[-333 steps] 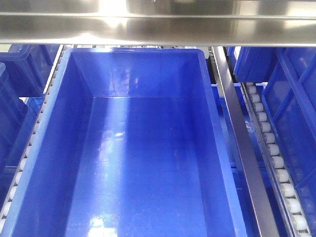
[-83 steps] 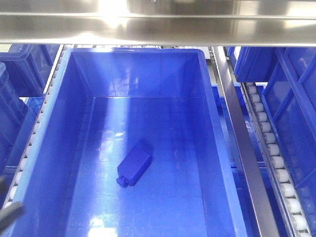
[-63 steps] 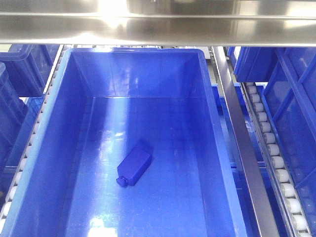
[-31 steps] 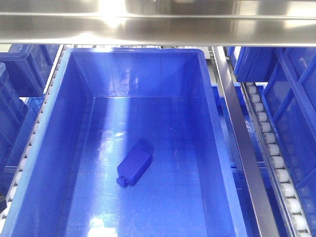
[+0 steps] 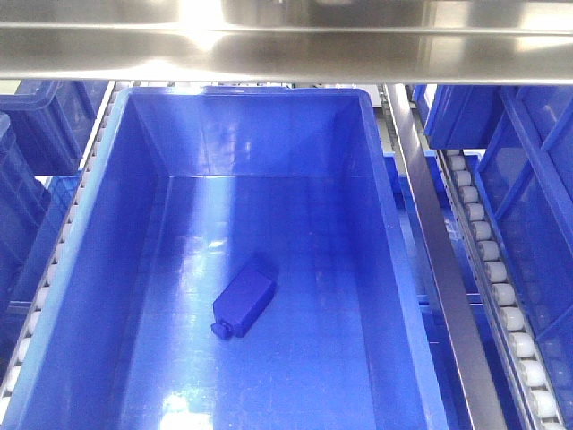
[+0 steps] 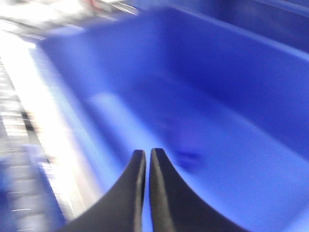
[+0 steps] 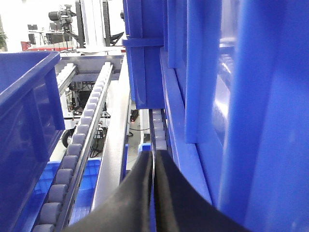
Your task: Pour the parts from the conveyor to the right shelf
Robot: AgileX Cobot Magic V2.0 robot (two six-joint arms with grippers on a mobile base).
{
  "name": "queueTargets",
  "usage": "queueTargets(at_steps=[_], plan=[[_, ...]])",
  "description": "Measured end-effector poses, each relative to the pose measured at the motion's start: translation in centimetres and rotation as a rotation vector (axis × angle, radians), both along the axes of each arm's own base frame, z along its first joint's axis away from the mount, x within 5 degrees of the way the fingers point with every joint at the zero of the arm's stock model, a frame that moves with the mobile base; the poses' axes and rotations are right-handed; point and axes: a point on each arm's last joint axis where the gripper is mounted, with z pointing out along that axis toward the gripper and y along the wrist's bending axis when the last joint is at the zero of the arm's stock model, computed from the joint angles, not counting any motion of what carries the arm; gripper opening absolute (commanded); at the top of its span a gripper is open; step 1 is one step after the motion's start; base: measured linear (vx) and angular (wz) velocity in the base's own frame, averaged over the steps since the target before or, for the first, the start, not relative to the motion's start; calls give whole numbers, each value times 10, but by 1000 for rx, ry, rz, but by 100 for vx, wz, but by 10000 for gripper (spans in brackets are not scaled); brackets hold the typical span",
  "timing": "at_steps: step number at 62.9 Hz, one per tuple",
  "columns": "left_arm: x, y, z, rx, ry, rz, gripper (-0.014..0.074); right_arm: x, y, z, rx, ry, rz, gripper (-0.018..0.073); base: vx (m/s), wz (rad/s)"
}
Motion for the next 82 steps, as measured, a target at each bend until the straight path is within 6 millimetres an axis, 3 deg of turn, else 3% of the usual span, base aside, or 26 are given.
queueTargets(at_steps=[14, 30, 82], plan=[[0, 14, -26, -152, -108, 265, -8, 0, 0, 0, 0, 0, 0, -9, 0, 0], [11, 26, -76, -246, -63, 476, -8, 0, 0, 0, 0, 0, 0, -9, 0, 0], [12, 28, -74, -162, -138, 486, -6, 0, 0, 0, 0, 0, 0, -9, 0, 0]])
